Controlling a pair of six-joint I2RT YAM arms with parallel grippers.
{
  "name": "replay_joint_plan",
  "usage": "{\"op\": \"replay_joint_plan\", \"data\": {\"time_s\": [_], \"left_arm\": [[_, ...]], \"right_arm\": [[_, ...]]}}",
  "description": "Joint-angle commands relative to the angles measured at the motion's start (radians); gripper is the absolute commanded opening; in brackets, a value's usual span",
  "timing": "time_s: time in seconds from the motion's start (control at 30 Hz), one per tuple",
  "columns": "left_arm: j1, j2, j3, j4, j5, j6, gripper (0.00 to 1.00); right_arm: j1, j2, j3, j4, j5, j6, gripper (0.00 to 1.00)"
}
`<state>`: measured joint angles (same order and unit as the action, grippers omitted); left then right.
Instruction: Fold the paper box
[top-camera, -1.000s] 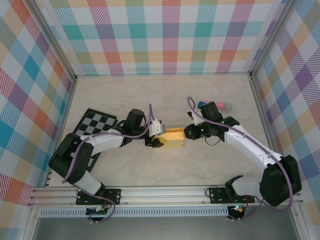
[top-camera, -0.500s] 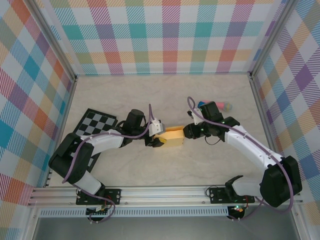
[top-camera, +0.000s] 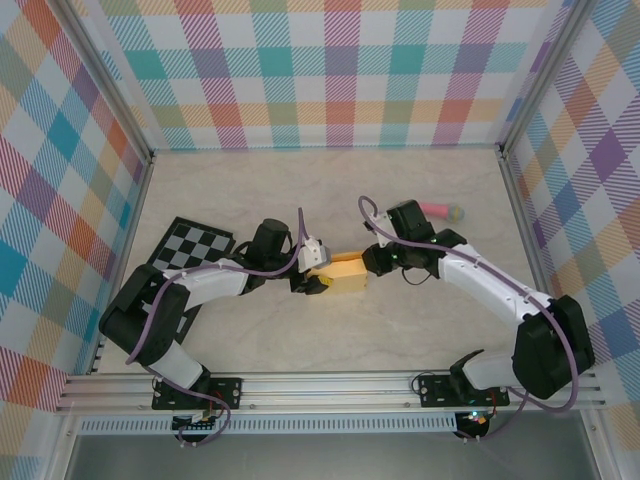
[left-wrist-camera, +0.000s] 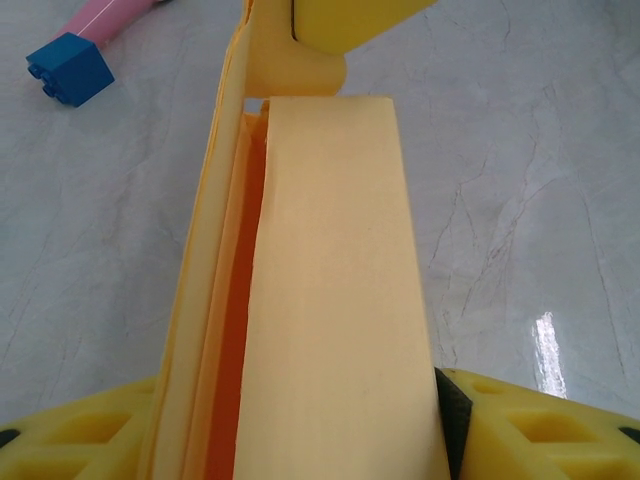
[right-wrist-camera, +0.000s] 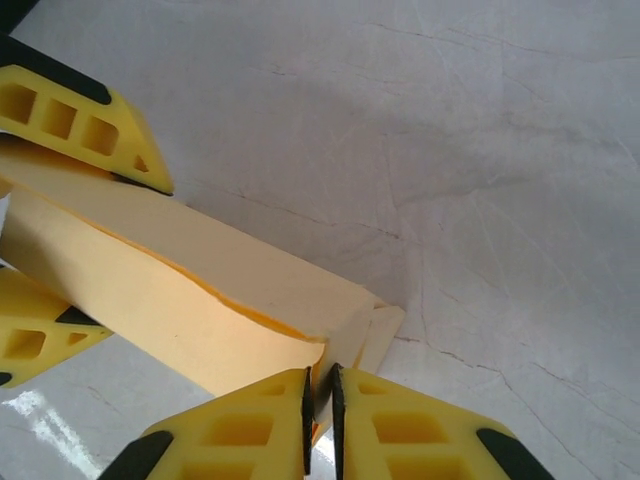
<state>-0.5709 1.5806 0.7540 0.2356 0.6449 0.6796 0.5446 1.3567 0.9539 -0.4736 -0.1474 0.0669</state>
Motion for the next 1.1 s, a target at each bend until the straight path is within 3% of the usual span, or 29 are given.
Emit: {"op": "replay_joint_plan", "data": {"time_s": [0.0, 0.17, 0.33, 0.63, 1.07], "left_arm": [[0.002, 0.012, -0.008, 0.021, 0.002, -0.015, 0.61], [0.002, 0.012, -0.004, 0.013, 0.001, -0.007, 0.61], [0.0, 0.013, -0.004, 0.014, -0.023, -0.024, 0.61], [-0.006, 0.015, -0.015, 0.034, -0.089, -0.056, 0.61], [-0.012, 0.018, -0.01, 0.024, -0.097, -0.056, 0.61]], "right_arm": [[0.018, 0.016, 0.032, 0.022, 0.033, -0.004, 0.12], [0.028, 0.016, 0.047, 0.01, 0.09, 0.031, 0.09], [0.037, 0.009, 0.032, 0.027, 0.09, 0.071, 0.0], [0.059, -0.024, 0.011, 0.03, 0.084, 0.114, 0.0], [0.066, -0.016, -0.066, 0.113, 0.08, 0.184, 0.0]]}}
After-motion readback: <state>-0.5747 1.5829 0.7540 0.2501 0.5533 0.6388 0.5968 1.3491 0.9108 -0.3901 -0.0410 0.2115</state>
